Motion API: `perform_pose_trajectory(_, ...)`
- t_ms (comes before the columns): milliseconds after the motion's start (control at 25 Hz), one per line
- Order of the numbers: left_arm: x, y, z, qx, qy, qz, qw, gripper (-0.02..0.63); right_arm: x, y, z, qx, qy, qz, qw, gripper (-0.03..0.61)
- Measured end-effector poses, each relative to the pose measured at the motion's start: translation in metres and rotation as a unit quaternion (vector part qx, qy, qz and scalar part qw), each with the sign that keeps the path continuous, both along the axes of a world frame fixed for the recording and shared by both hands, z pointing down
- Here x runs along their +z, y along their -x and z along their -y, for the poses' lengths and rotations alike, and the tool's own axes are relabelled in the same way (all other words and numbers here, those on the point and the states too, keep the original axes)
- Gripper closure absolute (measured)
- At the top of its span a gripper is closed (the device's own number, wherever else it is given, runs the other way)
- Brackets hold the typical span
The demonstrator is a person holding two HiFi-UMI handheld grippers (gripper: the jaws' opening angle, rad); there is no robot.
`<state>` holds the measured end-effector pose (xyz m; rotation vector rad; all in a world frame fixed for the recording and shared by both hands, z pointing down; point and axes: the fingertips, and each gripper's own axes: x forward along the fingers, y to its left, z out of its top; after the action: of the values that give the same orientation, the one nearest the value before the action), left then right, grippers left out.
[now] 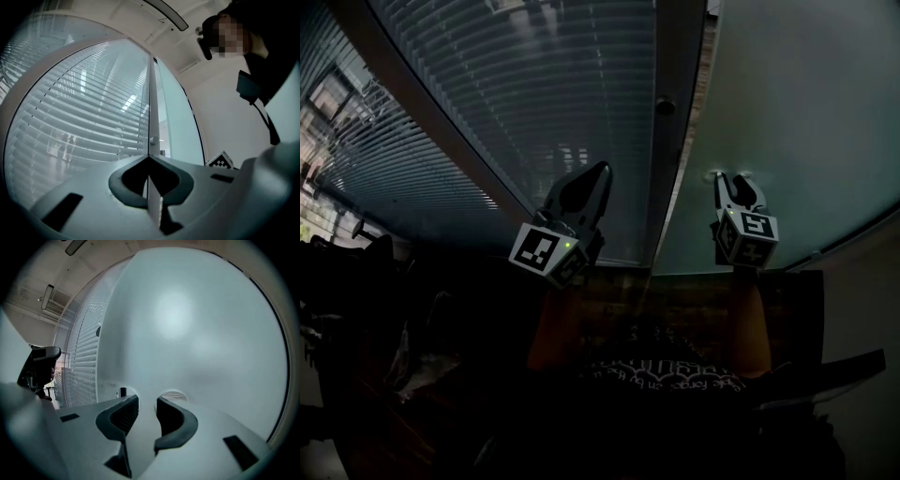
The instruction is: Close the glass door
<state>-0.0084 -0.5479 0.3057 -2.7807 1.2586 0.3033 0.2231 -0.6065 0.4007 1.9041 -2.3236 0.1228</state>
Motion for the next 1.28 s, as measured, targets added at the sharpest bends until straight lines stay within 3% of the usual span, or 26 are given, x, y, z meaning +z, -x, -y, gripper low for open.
perform_pose_trajectory(240,-0.016,0.005,0.016,-0.011,0.002,-0.002,0.9999,0.612,-0.013,-0.002,0.024,-0.001,0.004,-0.008,1.0,0.46)
perform_pose_trajectory(1280,-0.005,0.005,0.037,-0.009,-0.002,-0.005,0.9999,0.612,0.0,-0.002,0.049,-0.003,0.012,-0.004,1.0,0.46)
